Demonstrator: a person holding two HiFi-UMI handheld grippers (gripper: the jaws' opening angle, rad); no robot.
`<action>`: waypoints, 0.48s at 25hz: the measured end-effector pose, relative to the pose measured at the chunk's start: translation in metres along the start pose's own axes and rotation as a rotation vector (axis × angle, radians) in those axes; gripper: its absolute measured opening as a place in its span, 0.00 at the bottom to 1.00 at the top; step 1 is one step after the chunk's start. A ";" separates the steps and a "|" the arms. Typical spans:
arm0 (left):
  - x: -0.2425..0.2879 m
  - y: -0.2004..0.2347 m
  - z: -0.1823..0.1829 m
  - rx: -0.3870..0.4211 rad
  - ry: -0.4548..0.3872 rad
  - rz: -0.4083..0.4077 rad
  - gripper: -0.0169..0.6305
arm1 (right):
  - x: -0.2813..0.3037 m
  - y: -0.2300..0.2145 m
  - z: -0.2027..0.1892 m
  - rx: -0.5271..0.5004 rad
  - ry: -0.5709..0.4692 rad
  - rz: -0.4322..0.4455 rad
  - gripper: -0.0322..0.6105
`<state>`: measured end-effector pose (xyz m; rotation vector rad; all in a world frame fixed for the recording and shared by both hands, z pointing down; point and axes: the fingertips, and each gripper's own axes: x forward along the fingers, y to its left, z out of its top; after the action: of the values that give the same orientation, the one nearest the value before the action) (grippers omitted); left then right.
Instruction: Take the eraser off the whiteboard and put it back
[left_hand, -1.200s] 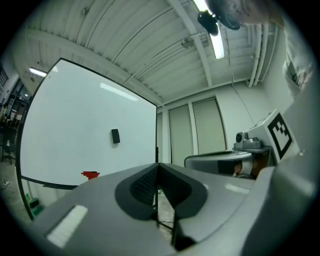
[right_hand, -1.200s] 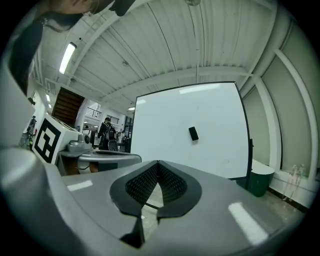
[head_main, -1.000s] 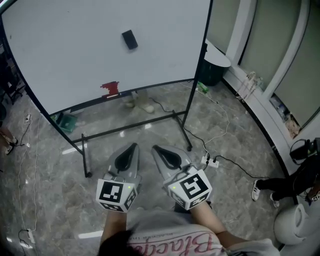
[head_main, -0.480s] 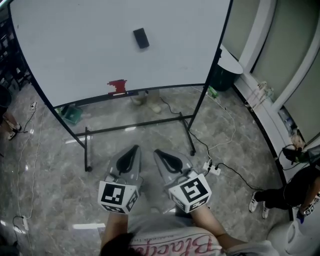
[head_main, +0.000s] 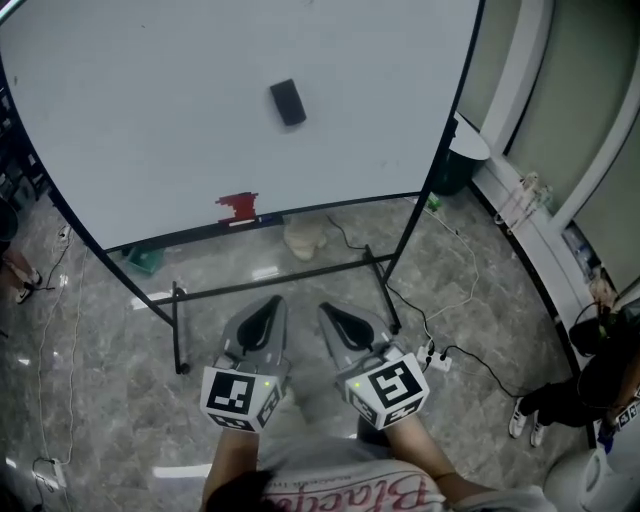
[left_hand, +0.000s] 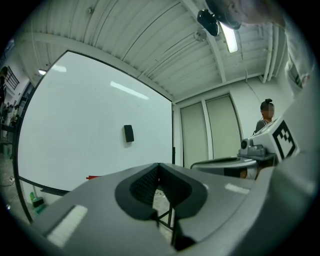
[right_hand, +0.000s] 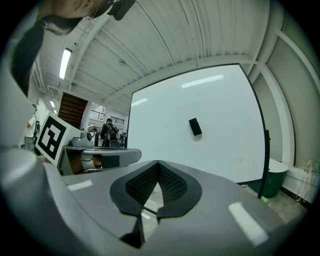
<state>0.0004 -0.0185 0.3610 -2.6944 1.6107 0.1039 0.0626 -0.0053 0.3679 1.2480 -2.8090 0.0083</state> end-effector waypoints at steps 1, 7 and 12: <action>0.007 0.009 0.002 0.002 -0.001 -0.003 0.03 | 0.011 -0.004 0.002 -0.004 -0.002 -0.002 0.05; 0.053 0.061 0.014 0.007 -0.016 -0.036 0.03 | 0.074 -0.025 0.030 -0.050 -0.050 -0.028 0.05; 0.084 0.096 0.019 0.008 -0.023 -0.077 0.03 | 0.122 -0.052 0.053 -0.066 -0.095 -0.084 0.05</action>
<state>-0.0459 -0.1377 0.3406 -2.7351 1.4957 0.1276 0.0171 -0.1323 0.3215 1.3852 -2.8069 -0.1508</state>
